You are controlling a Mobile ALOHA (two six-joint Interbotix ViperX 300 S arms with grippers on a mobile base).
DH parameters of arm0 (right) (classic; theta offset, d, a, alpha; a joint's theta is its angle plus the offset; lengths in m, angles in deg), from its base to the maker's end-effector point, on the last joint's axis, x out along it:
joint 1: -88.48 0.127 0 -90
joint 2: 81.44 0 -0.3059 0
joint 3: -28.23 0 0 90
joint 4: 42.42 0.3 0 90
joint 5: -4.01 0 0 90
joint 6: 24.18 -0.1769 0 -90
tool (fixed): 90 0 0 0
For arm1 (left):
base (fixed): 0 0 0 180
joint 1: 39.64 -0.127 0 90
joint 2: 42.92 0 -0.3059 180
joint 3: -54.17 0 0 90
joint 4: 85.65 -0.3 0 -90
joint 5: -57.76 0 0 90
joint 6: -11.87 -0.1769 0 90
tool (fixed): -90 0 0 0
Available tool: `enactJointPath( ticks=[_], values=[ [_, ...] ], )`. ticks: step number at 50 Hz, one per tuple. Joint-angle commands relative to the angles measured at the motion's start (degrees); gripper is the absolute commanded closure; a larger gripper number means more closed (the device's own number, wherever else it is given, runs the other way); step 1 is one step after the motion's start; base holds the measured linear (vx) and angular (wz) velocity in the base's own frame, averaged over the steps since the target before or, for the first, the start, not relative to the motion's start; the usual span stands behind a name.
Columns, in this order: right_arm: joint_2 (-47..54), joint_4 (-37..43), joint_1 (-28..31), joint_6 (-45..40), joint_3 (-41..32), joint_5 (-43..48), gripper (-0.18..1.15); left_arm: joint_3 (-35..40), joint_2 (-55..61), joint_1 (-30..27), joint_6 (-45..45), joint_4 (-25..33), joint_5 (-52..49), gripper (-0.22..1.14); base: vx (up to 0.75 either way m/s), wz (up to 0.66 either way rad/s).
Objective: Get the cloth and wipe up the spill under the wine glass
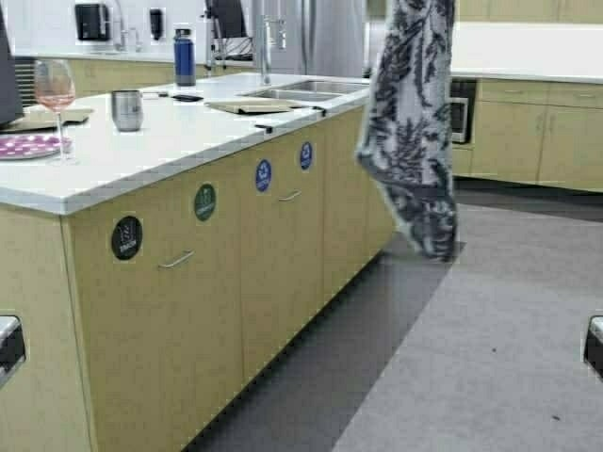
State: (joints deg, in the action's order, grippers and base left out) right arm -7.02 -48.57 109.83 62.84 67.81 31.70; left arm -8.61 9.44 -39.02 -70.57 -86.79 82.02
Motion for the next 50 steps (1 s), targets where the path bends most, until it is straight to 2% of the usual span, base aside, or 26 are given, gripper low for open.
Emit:
enactJointPath(
  ticks=[1,16,50],
  values=[
    [-0.4,0.2,0.1,0.2,-0.8,0.9,0.91,3.2,6.2,-0.1,-0.1,-0.1,3.0,0.89,0.13,0.1],
    [-0.4,0.2,0.1,0.2,-0.3,0.9,0.91,6.1,18.5,-0.1,0.5,-0.2,8.7,0.89,0.18,0.11],
    [-0.4,0.2,0.2,-0.1,-0.6,2.0,0.91,5.6,23.6,3.7,0.7,-0.3,11.0,0.89,0.22,0.08]
  ],
)
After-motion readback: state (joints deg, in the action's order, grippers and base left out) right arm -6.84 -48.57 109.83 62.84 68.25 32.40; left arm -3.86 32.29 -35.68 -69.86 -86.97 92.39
